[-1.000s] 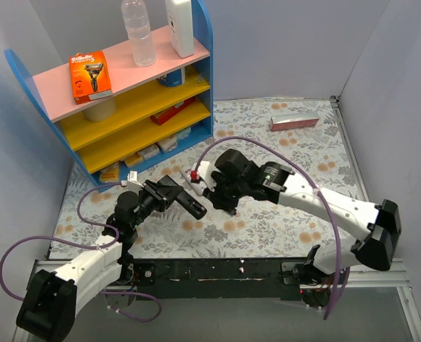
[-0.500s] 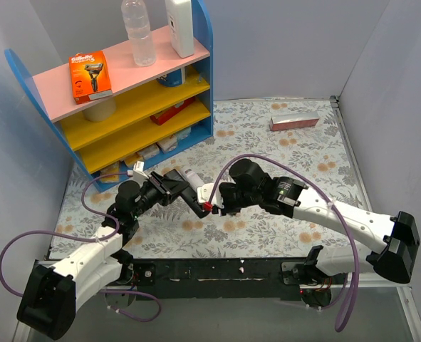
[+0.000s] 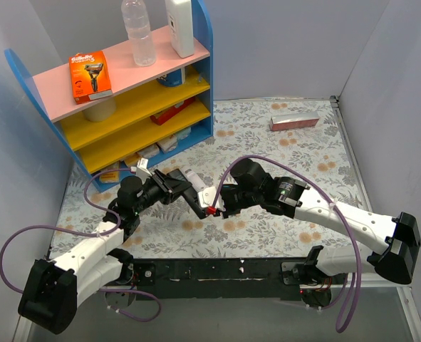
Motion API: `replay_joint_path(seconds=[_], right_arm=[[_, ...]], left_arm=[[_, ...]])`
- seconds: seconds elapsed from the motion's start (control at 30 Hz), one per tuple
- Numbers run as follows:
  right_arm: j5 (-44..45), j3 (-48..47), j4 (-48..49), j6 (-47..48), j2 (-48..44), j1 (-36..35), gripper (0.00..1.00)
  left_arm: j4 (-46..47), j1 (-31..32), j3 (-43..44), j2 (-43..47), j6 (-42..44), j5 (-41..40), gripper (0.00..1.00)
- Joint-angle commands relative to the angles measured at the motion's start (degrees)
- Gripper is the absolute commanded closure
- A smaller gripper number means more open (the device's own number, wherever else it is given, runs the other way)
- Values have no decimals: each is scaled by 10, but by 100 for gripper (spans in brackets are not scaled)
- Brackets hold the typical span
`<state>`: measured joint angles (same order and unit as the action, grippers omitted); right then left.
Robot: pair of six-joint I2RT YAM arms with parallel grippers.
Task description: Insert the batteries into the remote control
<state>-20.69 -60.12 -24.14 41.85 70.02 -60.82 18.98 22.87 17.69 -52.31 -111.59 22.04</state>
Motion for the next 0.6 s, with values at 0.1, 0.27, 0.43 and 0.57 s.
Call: replay_joint_path(seconds=[0.1,0.27,0.43,0.57], right_arm=[[-19,-19,18,1,-2,-1,73],[-5,-18,22,2,5,-1,75],[-3,-24,26,1,14,-1,75],[2,-27,28,-1,19,-2,76]], left_arm=[[9,-4,31,-5,13,22,100],[5,-4,39,-8,23,29,100],[11,-4,42,-16,25,39,100],[11,-4,47,-18,29,45,100]])
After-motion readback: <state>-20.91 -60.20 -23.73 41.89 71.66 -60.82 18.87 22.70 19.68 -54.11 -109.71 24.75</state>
